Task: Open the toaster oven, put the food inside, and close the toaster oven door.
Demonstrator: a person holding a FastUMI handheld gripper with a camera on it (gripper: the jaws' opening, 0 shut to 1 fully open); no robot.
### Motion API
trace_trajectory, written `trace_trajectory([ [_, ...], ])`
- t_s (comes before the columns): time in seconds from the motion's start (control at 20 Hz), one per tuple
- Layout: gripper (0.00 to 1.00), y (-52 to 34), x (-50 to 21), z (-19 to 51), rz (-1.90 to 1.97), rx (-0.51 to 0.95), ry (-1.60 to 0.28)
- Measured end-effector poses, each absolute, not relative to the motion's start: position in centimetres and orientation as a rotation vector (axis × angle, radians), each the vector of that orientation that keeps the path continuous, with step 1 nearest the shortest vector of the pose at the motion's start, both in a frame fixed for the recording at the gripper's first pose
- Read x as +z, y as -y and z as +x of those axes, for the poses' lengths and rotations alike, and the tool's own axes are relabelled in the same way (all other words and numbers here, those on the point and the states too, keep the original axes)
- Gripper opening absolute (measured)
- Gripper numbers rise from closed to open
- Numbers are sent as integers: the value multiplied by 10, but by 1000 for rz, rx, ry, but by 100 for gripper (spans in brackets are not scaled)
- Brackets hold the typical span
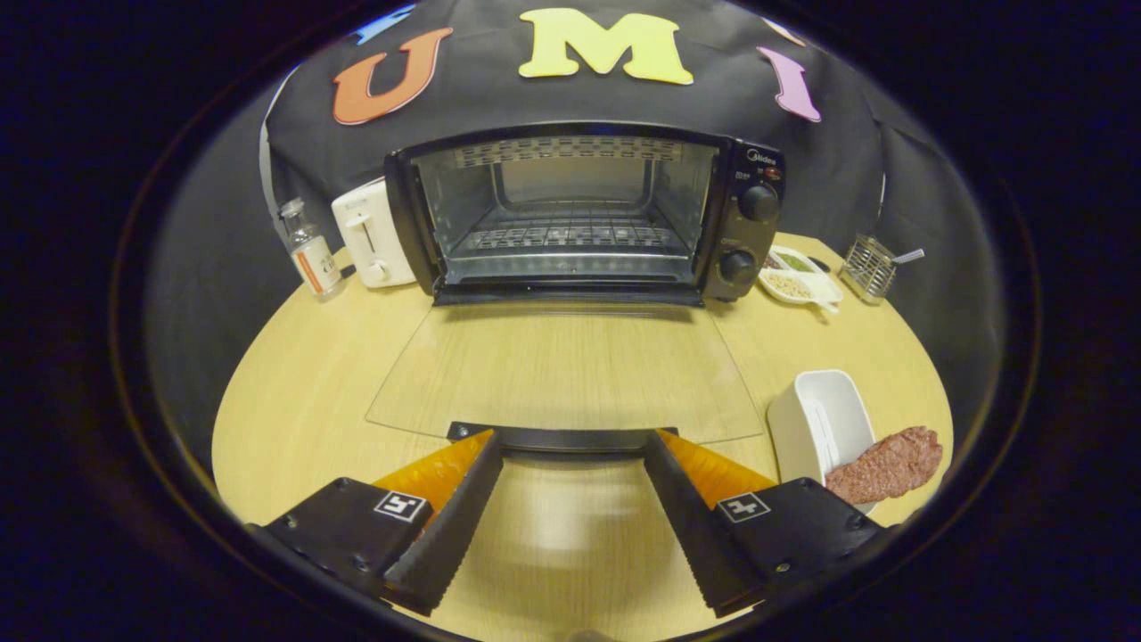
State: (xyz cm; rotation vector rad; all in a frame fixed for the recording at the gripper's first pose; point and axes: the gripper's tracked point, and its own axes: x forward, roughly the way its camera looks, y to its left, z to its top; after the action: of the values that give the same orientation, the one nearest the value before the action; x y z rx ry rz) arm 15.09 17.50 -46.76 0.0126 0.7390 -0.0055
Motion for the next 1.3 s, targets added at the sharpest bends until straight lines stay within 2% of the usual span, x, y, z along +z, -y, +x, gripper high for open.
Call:
trace_trajectory([
  [0.2,100,-176,-468,149,-4,16,-747],
  [0.45,100,-156,-438,145,-8,134,-711],
  [0.6,100,-108,-409,154,-68,161,-676],
  [0.85,100,2,-370,170,-126,113,-615],
  [1.05,100,64,-384,150,-44,96,-687],
  [1.3,97,65,-420,108,70,245,-805],
])
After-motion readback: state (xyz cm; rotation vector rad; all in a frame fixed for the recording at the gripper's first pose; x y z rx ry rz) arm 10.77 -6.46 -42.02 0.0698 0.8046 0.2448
